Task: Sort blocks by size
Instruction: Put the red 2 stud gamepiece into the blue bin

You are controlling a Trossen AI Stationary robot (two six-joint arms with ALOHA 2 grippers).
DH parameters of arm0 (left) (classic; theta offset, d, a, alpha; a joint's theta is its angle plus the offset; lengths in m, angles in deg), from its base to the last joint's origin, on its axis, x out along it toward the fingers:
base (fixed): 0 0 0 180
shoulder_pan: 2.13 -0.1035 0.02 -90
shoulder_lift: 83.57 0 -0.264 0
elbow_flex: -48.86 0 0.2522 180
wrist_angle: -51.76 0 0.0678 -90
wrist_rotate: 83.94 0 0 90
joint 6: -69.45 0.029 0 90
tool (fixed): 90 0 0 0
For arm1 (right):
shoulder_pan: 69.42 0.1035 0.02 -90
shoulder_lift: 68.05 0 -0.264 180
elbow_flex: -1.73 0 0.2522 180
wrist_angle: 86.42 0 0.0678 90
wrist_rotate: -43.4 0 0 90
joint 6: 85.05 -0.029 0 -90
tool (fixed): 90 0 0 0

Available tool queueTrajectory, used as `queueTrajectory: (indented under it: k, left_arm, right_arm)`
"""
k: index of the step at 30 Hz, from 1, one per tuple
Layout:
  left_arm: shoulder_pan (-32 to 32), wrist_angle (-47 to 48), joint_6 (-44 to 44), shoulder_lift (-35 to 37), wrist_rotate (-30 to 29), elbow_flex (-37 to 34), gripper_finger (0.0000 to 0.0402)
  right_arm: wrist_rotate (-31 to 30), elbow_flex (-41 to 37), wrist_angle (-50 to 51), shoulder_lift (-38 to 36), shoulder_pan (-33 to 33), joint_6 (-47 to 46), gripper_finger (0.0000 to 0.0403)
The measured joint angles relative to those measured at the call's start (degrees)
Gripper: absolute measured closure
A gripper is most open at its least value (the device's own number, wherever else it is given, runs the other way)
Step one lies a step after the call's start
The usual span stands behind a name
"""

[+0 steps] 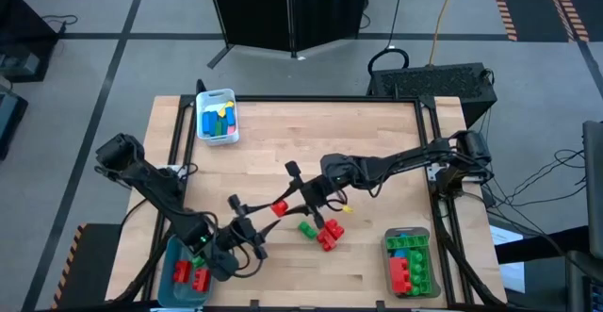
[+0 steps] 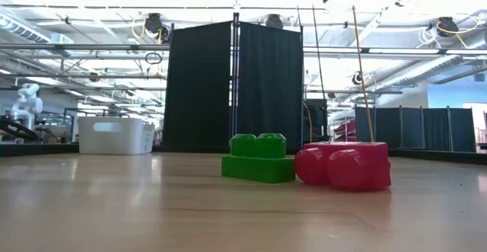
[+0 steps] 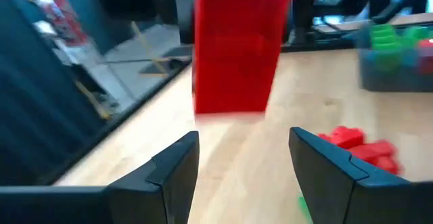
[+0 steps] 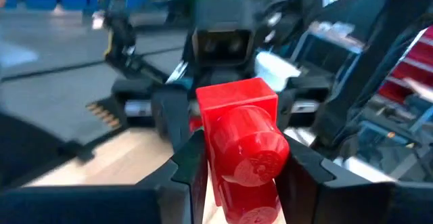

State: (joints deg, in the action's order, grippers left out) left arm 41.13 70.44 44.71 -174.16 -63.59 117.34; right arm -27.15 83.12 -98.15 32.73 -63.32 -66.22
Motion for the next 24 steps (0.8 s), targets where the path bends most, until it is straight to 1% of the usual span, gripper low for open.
queueTrajectory:
  k: [3,9,17,19,21,24]
  left_arm:
    - [0.58,1.32,-0.73,-0.03,-4.16,-0.02,0.0187]
    - [-0.30,1.67,-0.16,-0.03,-5.23,-0.02,0.0187]
    - [-1.98,1.58,0.50,-0.03,-5.25,-0.02,0.0187]
    - [-2.21,0.98,1.54,-0.03,-5.25,-0.02,0.0187]
    - [-2.55,-0.56,2.76,-0.03,-5.34,-0.02,0.0187]
    - [-2.91,-3.35,5.75,-0.03,-5.47,-0.02,0.0187]
  right_arm:
    - [-0.31,0.09,-1.31,-0.13,-0.08,-1.14,0.0284]
    - [-4.38,0.07,-1.28,-0.05,-0.03,-1.69,0.0284]
    - [-4.94,0.07,-0.88,-0.05,-0.03,-3.35,0.0284]
    - [-5.43,0.07,-0.75,-0.05,-0.03,-3.43,0.0284]
    - [-7.21,0.07,-0.10,-0.05,0.04,-3.63,0.0284]
    - [-7.39,0.07,1.21,-0.05,0.04,-3.65,0.0284]
